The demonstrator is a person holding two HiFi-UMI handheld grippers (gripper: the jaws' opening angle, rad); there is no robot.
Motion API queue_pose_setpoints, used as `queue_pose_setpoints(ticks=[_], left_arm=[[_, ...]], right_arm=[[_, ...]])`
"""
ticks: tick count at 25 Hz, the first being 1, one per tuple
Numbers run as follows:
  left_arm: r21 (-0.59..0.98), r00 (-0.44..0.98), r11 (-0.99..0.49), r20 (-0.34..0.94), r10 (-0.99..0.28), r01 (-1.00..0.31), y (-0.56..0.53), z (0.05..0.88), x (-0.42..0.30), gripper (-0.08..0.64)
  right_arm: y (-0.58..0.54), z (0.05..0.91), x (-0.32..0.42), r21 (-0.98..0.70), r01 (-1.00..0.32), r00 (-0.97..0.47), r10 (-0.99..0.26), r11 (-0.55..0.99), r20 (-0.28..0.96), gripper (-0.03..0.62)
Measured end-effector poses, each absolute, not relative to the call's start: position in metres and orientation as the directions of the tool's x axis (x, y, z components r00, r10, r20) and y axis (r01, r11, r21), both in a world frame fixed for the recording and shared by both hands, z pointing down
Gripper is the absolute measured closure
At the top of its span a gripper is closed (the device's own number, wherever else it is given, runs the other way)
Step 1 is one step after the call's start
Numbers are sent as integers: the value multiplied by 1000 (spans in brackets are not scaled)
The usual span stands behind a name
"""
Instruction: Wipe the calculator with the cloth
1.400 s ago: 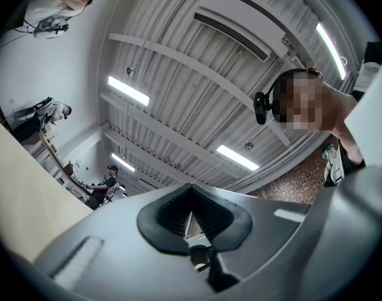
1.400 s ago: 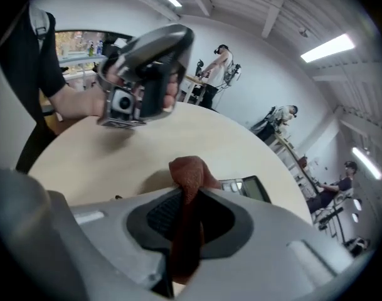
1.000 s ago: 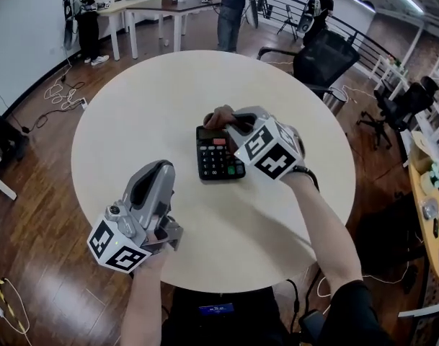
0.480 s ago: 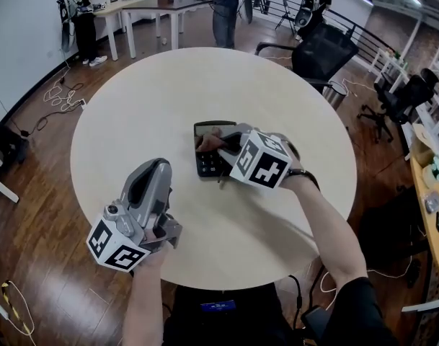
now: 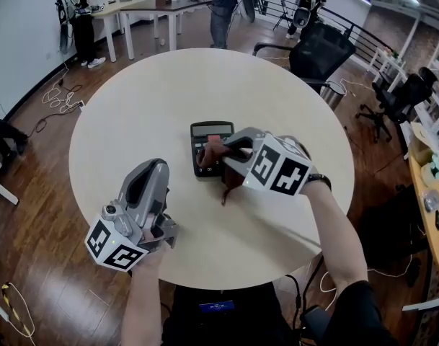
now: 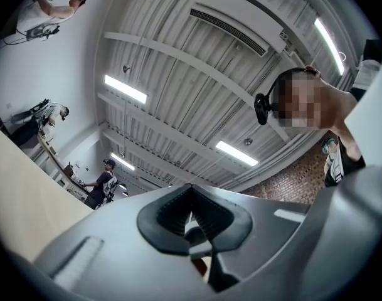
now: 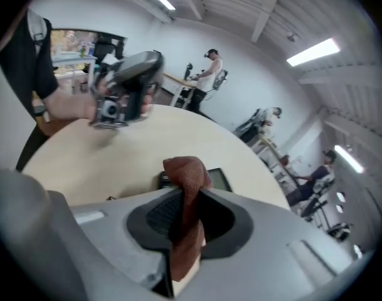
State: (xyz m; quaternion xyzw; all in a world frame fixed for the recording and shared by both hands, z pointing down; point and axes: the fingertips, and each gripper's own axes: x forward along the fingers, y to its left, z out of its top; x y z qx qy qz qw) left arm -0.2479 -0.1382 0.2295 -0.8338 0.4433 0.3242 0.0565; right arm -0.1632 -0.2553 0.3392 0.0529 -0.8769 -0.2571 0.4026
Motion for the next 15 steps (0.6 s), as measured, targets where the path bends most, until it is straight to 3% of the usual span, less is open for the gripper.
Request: queue_pose_setpoints(ticks=[3, 5, 15], left_arm=[[191, 399, -601, -589, -702, -776, -138, 231, -249, 557], [189, 401, -602, -589, -702, -776, -138, 232, -249, 557], [188, 397, -601, -594, -700, -777, -138, 229, -248, 557]], right_arm=[[-312, 316, -179, 607, -86, -667, -498, 790, 554, 541], [-334, 315, -191, 630, -139, -654, -549, 764, 521, 543], [-294, 362, -190, 560, 78, -613, -403, 825, 679, 541]])
